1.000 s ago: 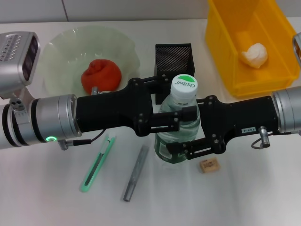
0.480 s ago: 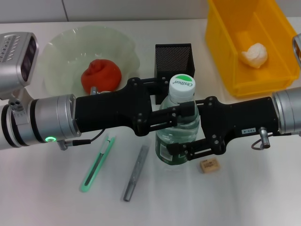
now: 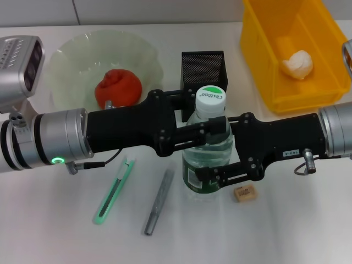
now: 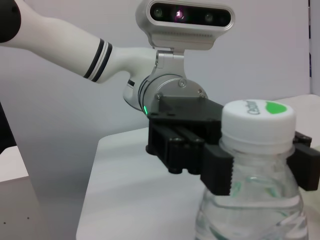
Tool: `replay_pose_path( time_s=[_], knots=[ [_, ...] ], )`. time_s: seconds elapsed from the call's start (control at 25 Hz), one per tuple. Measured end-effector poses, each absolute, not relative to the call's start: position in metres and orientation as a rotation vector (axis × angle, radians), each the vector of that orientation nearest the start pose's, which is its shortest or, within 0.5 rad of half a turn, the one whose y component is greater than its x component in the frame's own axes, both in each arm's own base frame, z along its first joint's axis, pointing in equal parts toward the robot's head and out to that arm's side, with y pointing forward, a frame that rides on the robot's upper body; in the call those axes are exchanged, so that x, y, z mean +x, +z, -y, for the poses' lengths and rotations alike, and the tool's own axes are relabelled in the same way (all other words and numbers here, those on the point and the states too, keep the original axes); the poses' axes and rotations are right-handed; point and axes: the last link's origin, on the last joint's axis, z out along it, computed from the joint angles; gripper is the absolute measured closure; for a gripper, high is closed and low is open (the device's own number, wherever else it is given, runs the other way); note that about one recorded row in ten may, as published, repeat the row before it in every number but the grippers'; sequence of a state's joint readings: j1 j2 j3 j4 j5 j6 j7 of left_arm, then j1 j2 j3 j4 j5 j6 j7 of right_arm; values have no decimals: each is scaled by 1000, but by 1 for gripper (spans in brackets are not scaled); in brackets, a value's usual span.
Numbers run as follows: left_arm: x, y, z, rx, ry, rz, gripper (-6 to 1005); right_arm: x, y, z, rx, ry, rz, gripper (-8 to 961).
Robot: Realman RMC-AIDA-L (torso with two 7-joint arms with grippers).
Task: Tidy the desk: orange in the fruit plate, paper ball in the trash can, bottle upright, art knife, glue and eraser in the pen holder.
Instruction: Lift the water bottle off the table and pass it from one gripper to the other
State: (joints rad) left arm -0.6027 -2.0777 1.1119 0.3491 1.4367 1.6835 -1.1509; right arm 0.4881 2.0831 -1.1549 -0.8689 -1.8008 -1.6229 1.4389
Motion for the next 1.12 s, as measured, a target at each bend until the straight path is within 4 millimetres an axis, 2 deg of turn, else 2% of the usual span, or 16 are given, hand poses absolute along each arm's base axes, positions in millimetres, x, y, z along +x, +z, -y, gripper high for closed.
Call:
replay_pose_path(
  time_s=[1.12],
  knots=[
    [-198,-42,-305,-2788,-1311,427,536,201,-26,-309,-3063,670,-270,150]
  ],
)
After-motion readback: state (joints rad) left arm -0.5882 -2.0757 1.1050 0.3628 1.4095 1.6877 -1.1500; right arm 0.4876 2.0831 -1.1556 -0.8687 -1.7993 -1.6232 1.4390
